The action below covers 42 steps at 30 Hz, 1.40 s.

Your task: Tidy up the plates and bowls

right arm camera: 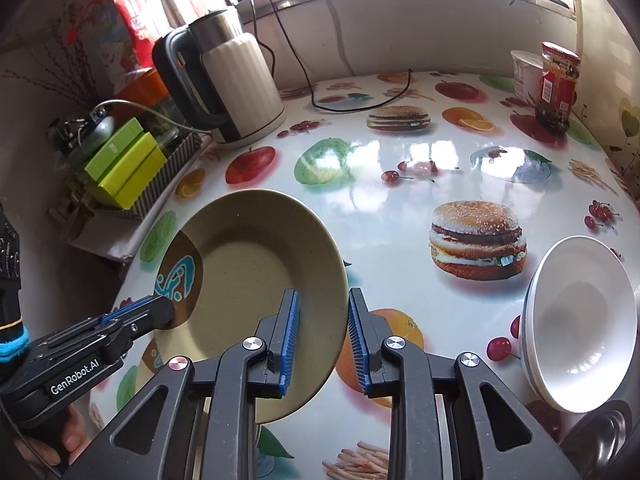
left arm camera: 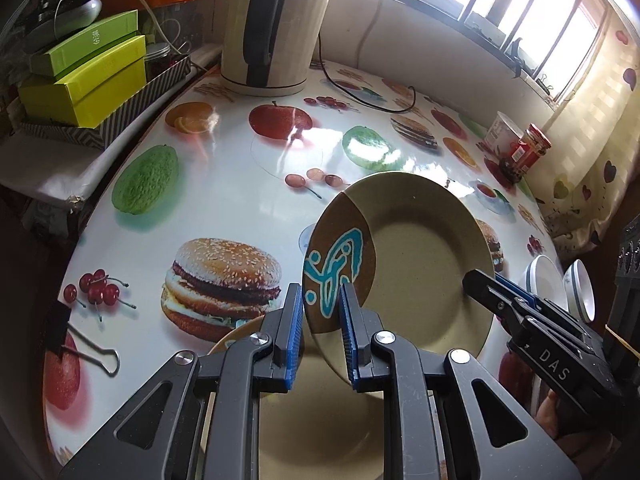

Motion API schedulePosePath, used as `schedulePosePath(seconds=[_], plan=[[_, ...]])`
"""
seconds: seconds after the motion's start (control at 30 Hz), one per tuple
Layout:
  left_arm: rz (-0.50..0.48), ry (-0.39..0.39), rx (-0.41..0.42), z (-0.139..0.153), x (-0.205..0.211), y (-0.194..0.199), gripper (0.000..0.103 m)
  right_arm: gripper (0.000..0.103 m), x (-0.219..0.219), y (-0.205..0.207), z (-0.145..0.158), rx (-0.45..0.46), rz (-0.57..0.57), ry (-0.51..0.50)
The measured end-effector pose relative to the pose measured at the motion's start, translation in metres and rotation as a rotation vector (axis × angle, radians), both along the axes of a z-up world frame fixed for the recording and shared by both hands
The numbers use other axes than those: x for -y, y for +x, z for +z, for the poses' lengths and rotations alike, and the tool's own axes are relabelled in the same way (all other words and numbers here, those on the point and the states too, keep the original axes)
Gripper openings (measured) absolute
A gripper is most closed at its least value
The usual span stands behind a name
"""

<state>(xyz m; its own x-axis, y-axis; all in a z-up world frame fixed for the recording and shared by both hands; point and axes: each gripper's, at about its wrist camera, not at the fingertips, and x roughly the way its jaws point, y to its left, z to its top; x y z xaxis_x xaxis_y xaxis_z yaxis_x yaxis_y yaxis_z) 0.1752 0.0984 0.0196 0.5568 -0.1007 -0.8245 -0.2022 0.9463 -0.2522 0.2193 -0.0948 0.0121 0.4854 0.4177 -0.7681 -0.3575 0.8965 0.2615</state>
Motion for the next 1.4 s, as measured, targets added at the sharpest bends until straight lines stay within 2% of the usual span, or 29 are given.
schedulePosePath(seconds=[0.63, 1.4], plan=[[0.050, -0.021, -0.018, -0.016, -0.012, -0.055, 0.019, 0.024, -0.014, -0.047, -0.016, -0.023, 0.060, -0.022], [0.109, -0.050, -0.039, -0.033, -0.031, -0.093, 0.019, 0.024, -0.040, -0.071, -0.029, -0.034, 0.122, -0.058]])
